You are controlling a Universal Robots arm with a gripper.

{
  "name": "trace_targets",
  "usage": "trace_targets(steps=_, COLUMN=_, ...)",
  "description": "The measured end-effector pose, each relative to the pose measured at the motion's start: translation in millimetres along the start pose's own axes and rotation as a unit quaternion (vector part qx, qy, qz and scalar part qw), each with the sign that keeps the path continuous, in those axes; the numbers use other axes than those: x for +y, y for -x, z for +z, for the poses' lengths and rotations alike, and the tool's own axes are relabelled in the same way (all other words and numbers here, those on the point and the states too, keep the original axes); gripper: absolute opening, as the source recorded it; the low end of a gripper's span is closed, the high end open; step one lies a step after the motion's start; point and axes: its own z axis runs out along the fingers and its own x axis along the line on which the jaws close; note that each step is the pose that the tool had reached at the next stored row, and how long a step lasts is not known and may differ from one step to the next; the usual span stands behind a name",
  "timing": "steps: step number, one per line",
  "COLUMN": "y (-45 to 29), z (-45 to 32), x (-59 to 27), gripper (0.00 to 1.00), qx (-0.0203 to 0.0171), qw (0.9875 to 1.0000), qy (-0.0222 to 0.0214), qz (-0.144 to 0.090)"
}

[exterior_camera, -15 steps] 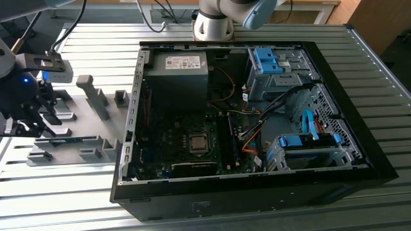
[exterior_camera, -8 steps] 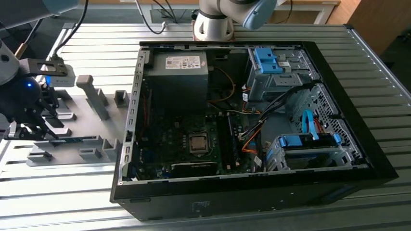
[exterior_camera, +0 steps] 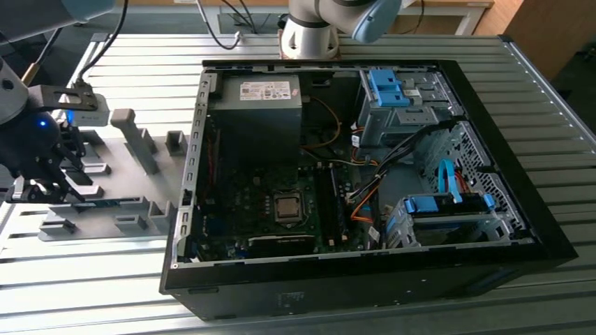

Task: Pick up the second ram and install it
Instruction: 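Pick up the second ram and move it above second insertion slot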

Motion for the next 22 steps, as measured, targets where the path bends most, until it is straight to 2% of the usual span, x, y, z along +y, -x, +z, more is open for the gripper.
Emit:
trace_targets(steps=7, y=-1.4, z=3.4, x=1.3, gripper=0.38, qx=0.0000, qw=1.0000, qy=0.0000, qz=-0.005)
trace_targets(steps=22, y=-2.2, z=23.7, x=3.5, gripper=0.38, qx=0.0001, qw=1.0000, qy=0.0001, qz=-0.006)
